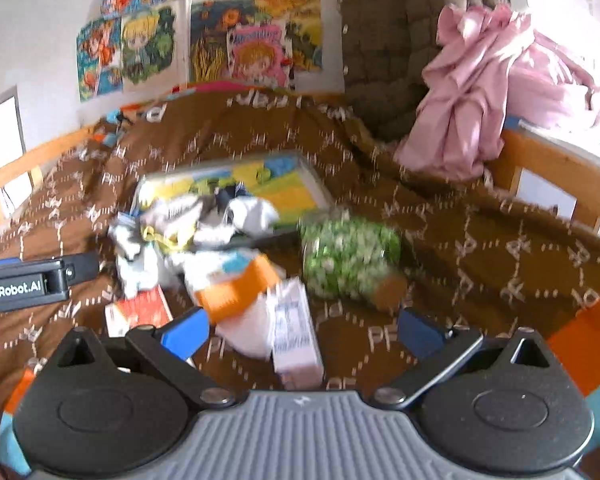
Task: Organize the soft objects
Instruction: 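Lift both tools and move them back toward the pile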
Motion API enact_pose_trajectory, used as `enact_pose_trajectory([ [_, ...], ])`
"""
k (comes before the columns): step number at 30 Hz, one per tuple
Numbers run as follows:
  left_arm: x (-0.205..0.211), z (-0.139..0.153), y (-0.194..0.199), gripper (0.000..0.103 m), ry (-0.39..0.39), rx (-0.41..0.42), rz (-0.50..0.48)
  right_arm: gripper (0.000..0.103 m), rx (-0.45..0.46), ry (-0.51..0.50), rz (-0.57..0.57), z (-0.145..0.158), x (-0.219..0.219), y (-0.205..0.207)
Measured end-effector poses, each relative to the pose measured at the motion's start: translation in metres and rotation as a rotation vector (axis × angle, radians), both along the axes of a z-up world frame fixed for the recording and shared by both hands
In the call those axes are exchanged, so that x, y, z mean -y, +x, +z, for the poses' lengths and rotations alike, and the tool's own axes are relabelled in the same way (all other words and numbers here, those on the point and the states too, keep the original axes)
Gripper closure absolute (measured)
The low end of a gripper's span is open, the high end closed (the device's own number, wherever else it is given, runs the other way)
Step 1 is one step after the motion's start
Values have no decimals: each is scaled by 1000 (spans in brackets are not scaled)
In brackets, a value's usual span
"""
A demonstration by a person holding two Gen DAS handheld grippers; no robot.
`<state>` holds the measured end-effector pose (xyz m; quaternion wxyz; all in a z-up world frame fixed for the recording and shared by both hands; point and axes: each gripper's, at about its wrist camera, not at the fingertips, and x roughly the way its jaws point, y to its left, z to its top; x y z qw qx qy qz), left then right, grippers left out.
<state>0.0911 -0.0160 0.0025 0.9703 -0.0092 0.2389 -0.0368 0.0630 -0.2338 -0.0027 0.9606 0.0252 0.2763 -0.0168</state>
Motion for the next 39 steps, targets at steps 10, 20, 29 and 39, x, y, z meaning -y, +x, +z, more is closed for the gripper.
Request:
enact_pose_trajectory([
  [10,15,-22,8,1,125,-126,-7,0,-159,39,35,-16,4,14],
  [20,24,-33,17,1,174,-188,-4,0,-231,71,45,-26,9,28],
  [29,19,-38,26,1,151,-229,15,0,-287,59,32,-38,9,37],
  [39,17,-33,43,1,145,-209,-44,0,-192,-29,43,-30,15,50],
])
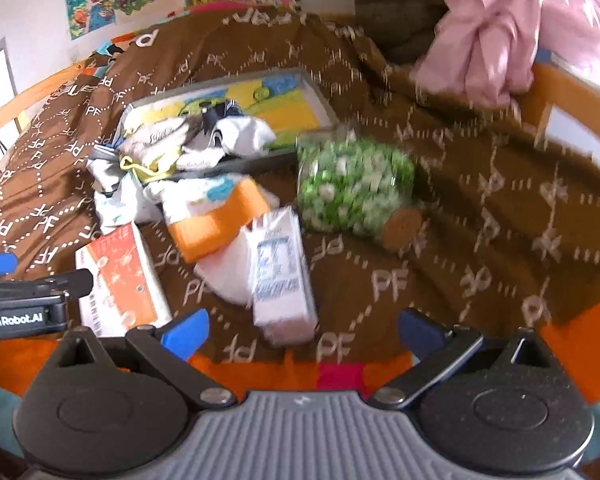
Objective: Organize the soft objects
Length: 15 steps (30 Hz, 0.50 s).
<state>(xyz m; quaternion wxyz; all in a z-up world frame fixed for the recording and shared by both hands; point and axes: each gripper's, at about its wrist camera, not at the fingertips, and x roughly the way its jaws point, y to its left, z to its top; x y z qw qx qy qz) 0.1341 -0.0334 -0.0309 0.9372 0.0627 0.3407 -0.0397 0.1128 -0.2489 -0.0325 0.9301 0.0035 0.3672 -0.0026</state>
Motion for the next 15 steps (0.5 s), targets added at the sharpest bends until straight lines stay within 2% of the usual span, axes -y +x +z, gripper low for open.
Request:
enact_pose_trajectory([
  [15,1,5,27,1,-62,24,-43,0,67,-121,129,-2,5,37],
])
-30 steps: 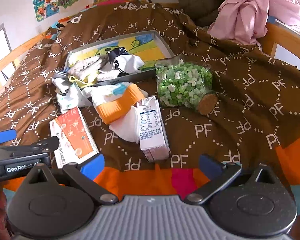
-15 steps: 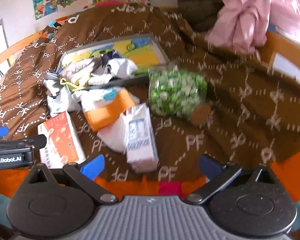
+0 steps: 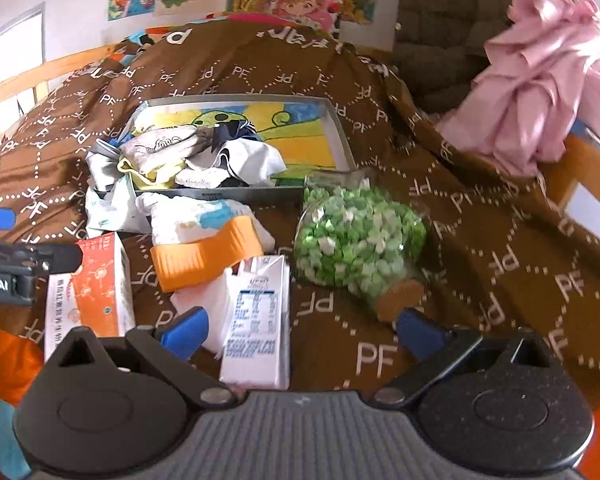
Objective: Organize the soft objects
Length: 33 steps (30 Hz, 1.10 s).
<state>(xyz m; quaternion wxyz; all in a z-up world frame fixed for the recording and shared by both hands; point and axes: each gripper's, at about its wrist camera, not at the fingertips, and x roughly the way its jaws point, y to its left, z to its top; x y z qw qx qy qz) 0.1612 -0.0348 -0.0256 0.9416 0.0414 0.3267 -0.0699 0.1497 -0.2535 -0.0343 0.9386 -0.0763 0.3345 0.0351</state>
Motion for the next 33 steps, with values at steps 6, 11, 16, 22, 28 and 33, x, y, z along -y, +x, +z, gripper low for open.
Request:
enact_pose_trajectory([
  [6,2,-6,17,1,-46,-4,-14,0,28,-44,86,-4,-7,13],
  [11,5,-12,31,1,-71,16,-63,1,86,-125,181,-7,-16,19],
  [16,7,-14,44,1,-150,21,-190,1,134,-191,312,-10,-24,22],
  [22,17,-27,63,1,-179,-1,-389,4,95,-259,417,-24,-33,26],
  [28,13,-44,83,9,-284,-107,-467,8,43,-271,470,-36,-40,28],
  [33,12,-55,89,23,-374,-208,-496,17,-20,-248,484,-42,-45,33],
])
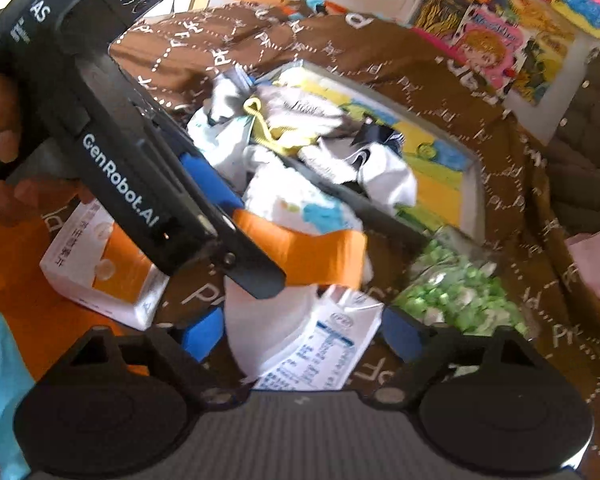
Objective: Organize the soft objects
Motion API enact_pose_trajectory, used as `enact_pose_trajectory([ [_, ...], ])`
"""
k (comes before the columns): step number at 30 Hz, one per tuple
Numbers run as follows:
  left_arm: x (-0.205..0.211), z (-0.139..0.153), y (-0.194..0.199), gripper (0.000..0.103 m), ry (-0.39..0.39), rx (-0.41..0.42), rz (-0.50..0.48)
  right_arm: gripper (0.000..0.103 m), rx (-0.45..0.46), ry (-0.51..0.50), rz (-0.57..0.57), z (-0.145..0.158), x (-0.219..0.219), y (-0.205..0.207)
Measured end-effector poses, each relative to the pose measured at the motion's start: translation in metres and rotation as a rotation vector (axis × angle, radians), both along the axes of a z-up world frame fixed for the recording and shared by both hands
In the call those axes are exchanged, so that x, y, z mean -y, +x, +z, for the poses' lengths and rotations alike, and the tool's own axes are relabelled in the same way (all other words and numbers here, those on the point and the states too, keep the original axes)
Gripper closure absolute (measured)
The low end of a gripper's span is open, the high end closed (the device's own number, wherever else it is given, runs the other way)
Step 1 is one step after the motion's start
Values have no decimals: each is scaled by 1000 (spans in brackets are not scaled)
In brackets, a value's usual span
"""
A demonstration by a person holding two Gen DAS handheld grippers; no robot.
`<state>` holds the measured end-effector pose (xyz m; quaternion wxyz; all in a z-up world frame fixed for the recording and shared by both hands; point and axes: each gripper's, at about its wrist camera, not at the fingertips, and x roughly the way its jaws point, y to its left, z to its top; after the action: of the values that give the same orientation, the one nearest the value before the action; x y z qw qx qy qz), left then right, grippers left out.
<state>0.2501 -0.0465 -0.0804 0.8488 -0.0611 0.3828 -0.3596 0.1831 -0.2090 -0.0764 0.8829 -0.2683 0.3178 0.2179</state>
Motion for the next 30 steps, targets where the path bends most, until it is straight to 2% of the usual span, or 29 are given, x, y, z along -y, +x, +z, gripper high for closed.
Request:
enact_pose_trajectory([
  [7,-5,-2,4,28,-60,-41,47,19,-22,-2,3,-4,-3,-1],
  [10,-4,-2,4,39,-48,-40,61,20,-18,-11,21,-5,-6,-3],
  [13,-2,-4,3,52,-32,-36,52,25,-14,-22,44,-5,-11,-5],
  [15,-1,-5,3,57,-42,-40,43,28,-13,-19,57,-4,-12,-7],
  [17,-2,-6,2,61,-59,-47,37,34,-11,-13,60,-3,-12,-7],
  [23,1,-9,2,61,-66,-45,43,56,-5,-2,54,0,-13,-6],
  [27,5,-9,3,61,-38,-38,37,63,-7,-10,69,0,-15,-8],
  [28,7,-8,3,63,-20,-36,31,65,-11,-10,73,0,-15,-9],
  [30,9,-9,4,79,18,-48,19,75,-44,-10,81,-3,-16,-7],
])
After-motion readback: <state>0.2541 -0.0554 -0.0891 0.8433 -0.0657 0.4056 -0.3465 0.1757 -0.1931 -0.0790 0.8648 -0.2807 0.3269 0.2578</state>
